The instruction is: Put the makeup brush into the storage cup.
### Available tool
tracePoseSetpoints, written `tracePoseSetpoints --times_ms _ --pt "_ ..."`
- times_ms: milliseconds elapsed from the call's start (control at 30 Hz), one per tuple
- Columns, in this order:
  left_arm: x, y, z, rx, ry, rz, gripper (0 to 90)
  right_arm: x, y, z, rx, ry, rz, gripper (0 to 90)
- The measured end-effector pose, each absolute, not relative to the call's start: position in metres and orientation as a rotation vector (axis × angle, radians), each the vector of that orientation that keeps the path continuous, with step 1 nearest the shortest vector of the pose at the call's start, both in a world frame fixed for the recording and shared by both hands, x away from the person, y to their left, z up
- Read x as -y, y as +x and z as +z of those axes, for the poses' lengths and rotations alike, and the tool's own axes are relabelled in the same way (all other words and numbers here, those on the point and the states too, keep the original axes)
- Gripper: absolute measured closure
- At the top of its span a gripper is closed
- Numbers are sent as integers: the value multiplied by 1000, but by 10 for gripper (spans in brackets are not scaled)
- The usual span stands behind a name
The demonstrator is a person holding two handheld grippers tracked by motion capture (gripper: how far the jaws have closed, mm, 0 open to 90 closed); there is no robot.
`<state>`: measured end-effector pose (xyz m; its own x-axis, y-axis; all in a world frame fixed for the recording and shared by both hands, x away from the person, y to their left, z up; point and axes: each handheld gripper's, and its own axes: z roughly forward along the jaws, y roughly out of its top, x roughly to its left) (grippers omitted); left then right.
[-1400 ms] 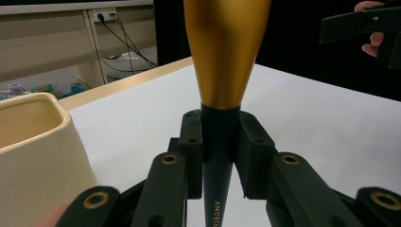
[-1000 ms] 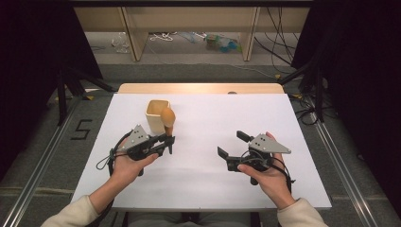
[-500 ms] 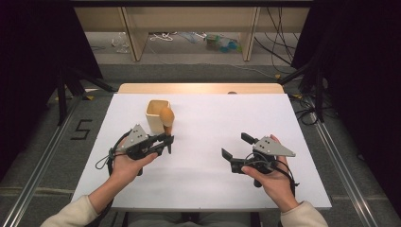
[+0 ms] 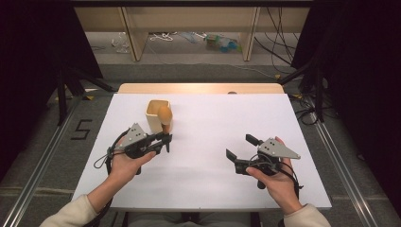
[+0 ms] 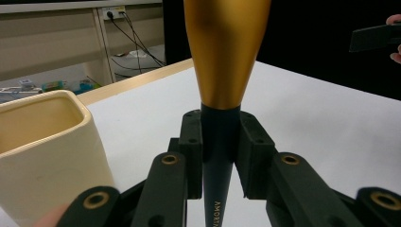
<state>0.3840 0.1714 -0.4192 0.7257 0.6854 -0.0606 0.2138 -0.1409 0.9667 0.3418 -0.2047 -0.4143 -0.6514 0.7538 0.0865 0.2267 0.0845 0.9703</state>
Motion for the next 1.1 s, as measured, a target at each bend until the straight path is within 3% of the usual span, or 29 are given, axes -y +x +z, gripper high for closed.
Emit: tracePoseSetpoints --times_ms 1100 --pt "-182 389 -414 -761 1696 506 743 212 339 -415 -1879 958 1558 91"
